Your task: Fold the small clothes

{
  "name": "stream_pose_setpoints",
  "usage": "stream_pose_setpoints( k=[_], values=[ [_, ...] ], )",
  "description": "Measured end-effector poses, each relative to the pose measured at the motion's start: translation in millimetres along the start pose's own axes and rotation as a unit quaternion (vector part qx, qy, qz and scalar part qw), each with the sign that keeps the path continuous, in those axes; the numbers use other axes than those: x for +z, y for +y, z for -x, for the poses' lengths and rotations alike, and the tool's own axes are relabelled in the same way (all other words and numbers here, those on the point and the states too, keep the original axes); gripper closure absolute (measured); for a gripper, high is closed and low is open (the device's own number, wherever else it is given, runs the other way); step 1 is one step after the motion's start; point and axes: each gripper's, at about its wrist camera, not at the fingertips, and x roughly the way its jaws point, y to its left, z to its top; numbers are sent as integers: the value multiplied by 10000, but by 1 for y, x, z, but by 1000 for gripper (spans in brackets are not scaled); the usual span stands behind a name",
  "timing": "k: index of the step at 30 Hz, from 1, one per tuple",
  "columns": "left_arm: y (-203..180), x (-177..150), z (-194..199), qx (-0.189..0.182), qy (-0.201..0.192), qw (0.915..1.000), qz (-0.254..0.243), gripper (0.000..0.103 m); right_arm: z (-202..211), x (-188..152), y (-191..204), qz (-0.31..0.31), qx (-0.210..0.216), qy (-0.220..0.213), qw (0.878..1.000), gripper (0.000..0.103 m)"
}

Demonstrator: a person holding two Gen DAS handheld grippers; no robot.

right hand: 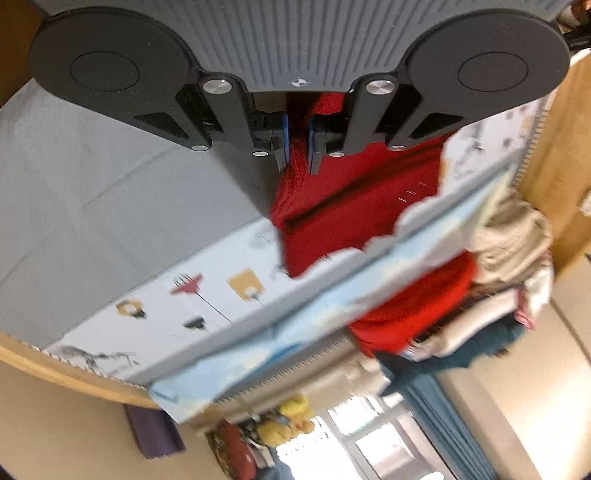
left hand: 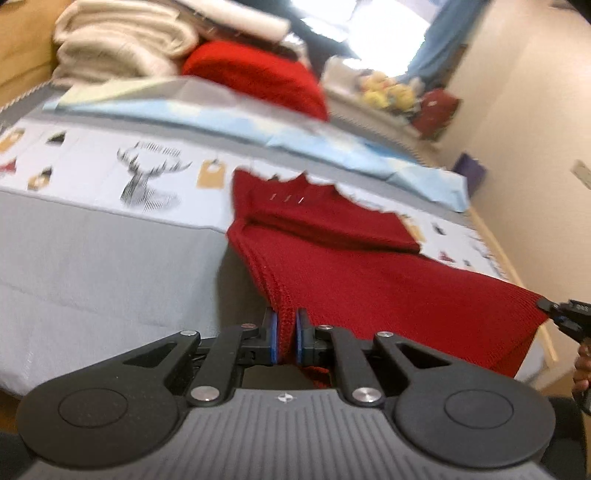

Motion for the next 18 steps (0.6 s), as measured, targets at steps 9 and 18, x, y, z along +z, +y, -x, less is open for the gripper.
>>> stream_pose_setpoints(
  k=[9, 18],
  values=[
    [10, 24, 60, -458, -46, 9988, 144, 95, 91, -4, 0, -274, 478, 75, 9985, 95],
    [75, 101, -121, 249, 403, 9959, 765, 94, -53, 48, -24, -545, 31, 449, 9975, 94]
  ],
)
